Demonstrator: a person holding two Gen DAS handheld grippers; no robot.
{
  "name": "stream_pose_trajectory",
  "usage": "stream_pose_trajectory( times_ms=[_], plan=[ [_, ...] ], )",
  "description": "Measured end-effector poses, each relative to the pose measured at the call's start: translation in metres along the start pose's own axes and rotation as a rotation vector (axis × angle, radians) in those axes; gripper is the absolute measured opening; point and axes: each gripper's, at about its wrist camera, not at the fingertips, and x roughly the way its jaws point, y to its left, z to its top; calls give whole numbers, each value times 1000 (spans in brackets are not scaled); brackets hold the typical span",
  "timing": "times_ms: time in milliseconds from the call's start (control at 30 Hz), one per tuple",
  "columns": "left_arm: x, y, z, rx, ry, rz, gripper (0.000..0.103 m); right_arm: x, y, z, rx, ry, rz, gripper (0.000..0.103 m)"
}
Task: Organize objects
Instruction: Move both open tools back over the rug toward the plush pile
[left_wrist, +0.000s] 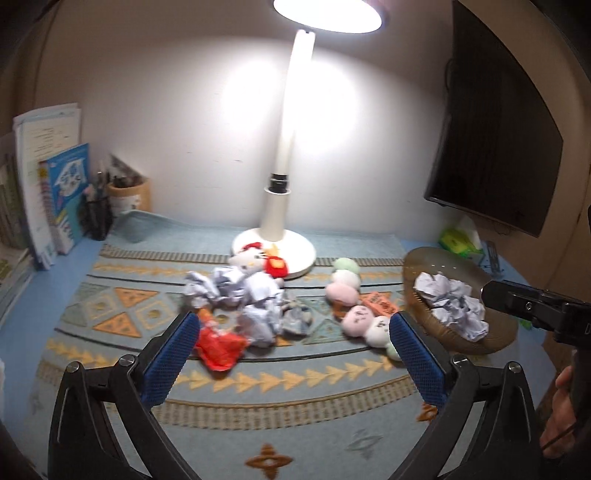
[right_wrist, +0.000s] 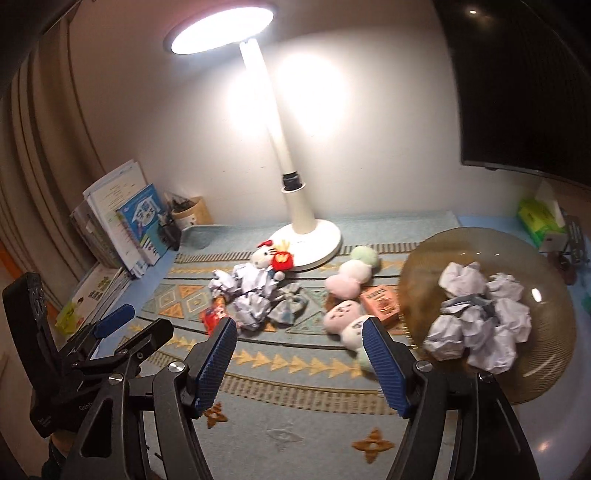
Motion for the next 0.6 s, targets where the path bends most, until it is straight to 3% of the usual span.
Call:
stream_pose_trajectory(
  times_ms=[100, 267, 333, 600],
  plan=[
    [-5, 38, -14, -44, 8, 50, 102, 31, 19, -11, -14, 29, 9, 69],
    [19, 84, -42, -98, 95, 106, 102, 88, 34, -37, -33, 102, 1, 69],
    [30, 91, -53, -92, 142, 100, 102, 109, 32, -46, -20, 142, 18, 69],
    [56, 92, -75, -68, 214, 130, 102, 141, 26, -70, -39, 207, -83, 70]
  ],
)
